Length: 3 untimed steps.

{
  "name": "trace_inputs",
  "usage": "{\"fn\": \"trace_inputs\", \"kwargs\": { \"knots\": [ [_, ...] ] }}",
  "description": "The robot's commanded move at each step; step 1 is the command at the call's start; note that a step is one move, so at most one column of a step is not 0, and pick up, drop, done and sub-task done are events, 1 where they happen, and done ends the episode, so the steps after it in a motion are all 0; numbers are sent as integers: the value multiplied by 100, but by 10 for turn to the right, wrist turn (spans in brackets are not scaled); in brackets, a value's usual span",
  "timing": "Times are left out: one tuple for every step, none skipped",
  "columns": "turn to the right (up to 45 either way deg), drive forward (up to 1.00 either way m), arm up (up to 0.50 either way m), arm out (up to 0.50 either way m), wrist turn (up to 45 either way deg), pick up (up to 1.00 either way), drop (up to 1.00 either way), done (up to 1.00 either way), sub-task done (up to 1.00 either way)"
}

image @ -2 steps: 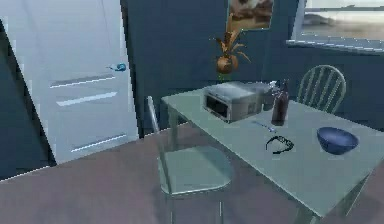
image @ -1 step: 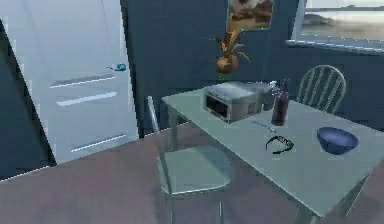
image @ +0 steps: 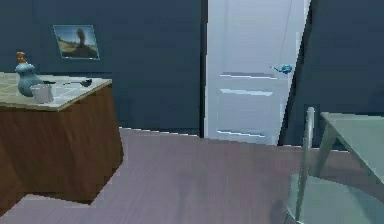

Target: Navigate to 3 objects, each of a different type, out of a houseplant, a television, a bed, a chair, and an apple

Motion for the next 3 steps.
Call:
{"fn": "trace_inputs", "kwargs": {
  "knots": [
    [-240,0,0,0,0,0,0,0,0],
    [0,75,0,0,0,0,0,0,0],
    [450,0,0,0,0,0,0,0,0]
  ]
}}
